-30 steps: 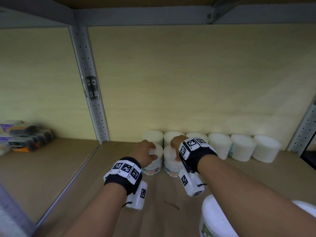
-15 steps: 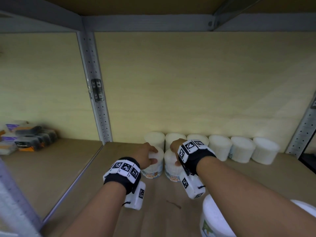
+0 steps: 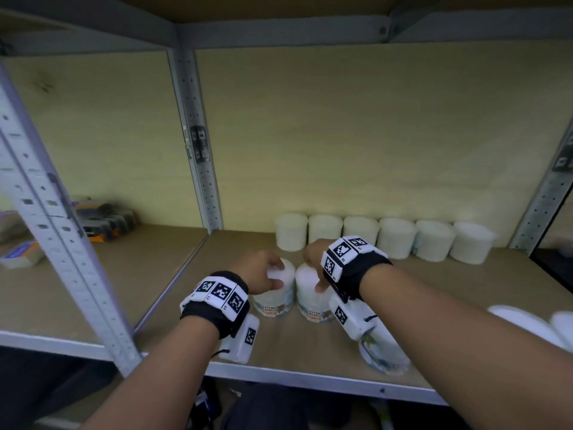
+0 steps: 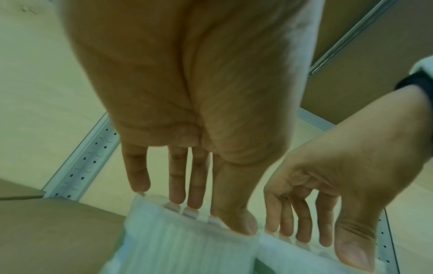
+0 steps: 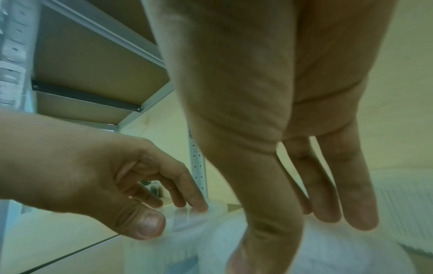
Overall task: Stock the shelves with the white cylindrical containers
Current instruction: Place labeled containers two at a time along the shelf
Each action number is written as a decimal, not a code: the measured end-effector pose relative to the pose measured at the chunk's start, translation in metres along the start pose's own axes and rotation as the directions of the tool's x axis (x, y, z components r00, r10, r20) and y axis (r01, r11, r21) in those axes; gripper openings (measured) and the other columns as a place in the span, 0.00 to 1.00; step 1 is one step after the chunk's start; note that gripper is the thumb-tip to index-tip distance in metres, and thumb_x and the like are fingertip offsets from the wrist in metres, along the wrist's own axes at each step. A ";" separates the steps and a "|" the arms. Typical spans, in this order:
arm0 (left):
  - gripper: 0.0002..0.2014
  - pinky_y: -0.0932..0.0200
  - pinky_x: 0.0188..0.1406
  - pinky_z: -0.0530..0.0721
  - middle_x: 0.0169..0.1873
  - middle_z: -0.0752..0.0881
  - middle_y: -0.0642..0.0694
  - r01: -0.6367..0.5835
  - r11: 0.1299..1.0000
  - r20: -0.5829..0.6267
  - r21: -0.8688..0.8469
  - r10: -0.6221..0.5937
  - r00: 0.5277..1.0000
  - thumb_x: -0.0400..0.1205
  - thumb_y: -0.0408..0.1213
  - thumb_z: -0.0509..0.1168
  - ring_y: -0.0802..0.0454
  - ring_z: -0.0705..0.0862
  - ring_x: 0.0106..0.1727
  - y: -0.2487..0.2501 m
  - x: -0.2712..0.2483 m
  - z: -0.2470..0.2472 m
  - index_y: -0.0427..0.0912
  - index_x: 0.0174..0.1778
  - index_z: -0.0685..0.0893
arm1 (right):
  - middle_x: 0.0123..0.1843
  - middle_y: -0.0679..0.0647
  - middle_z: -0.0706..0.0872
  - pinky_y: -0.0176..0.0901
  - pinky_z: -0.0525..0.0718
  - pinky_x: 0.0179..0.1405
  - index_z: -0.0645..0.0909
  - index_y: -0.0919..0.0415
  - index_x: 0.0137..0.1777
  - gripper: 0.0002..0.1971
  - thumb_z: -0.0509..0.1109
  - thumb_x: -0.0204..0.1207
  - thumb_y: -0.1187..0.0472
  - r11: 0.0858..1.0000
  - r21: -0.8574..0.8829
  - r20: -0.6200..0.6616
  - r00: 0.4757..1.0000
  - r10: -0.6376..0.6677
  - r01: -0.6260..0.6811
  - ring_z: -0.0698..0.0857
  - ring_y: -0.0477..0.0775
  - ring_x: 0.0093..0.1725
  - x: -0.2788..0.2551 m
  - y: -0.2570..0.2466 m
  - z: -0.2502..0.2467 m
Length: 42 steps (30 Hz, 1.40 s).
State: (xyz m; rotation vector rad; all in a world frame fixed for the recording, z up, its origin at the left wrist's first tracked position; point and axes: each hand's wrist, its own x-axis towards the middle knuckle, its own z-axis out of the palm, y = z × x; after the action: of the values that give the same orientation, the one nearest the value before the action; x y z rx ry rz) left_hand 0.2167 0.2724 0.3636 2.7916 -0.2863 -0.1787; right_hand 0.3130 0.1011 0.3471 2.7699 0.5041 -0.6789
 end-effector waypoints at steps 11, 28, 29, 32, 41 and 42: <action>0.21 0.57 0.61 0.74 0.67 0.80 0.48 -0.025 1.000 -0.010 0.013 0.025 1.000 0.77 0.47 0.70 0.48 0.78 0.67 0.013 -0.063 0.009 0.49 0.66 0.80 | 0.42 0.55 0.85 0.35 0.74 0.26 0.83 0.62 0.52 0.29 0.81 0.59 0.40 0.992 -0.073 -0.129 0.985 -0.115 0.106 0.84 0.58 0.39 -0.102 -0.029 0.013; 0.19 0.62 0.54 0.72 0.60 0.82 0.48 -0.062 0.998 -0.075 -0.003 0.062 0.995 0.76 0.49 0.72 0.50 0.79 0.60 0.031 -0.084 0.022 0.48 0.61 0.83 | 0.63 0.58 0.83 0.50 0.81 0.56 0.76 0.60 0.67 0.33 0.82 0.65 0.48 0.989 0.029 -0.124 0.982 -0.142 0.147 0.82 0.59 0.56 -0.145 -0.017 0.027; 0.19 0.61 0.54 0.73 0.60 0.82 0.48 -0.062 0.998 -0.076 -0.004 0.062 0.995 0.76 0.48 0.72 0.50 0.79 0.60 0.031 -0.085 0.022 0.48 0.61 0.83 | 0.63 0.58 0.83 0.51 0.81 0.57 0.75 0.60 0.67 0.33 0.82 0.65 0.48 0.989 0.027 -0.125 0.982 -0.144 0.148 0.83 0.60 0.58 -0.145 -0.016 0.027; 0.19 0.61 0.54 0.73 0.59 0.81 0.48 -0.058 0.998 -0.053 -0.004 0.057 0.997 0.76 0.49 0.72 0.52 0.78 0.57 0.031 -0.085 0.020 0.49 0.61 0.83 | 0.63 0.56 0.83 0.52 0.82 0.60 0.75 0.58 0.68 0.33 0.81 0.65 0.48 0.987 0.042 -0.137 0.979 -0.148 0.155 0.83 0.60 0.60 -0.146 -0.014 0.029; 0.17 0.61 0.56 0.76 0.62 0.83 0.49 -0.108 0.992 -0.083 -0.061 0.102 0.991 0.80 0.48 0.67 0.54 0.80 0.60 0.068 -0.056 0.003 0.48 0.63 0.82 | 0.63 0.53 0.84 0.44 0.80 0.55 0.79 0.57 0.67 0.21 0.70 0.77 0.47 0.946 0.262 -0.291 0.950 -0.113 0.193 0.81 0.52 0.54 -0.161 0.029 0.025; 0.17 0.62 0.56 0.75 0.62 0.83 0.49 -0.123 0.990 -0.089 -0.066 0.117 0.989 0.80 0.48 0.67 0.55 0.79 0.60 0.077 -0.049 0.001 0.48 0.64 0.82 | 0.62 0.53 0.84 0.42 0.79 0.53 0.80 0.57 0.66 0.21 0.70 0.77 0.48 0.942 0.280 -0.316 0.945 -0.090 0.183 0.80 0.50 0.52 -0.163 0.038 0.024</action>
State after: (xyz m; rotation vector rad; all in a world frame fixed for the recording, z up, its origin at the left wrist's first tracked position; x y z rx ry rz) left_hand 0.1559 0.2117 0.3924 2.6933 -0.4173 -0.0413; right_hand 0.1828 0.0148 0.4109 3.1788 0.7144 -0.3897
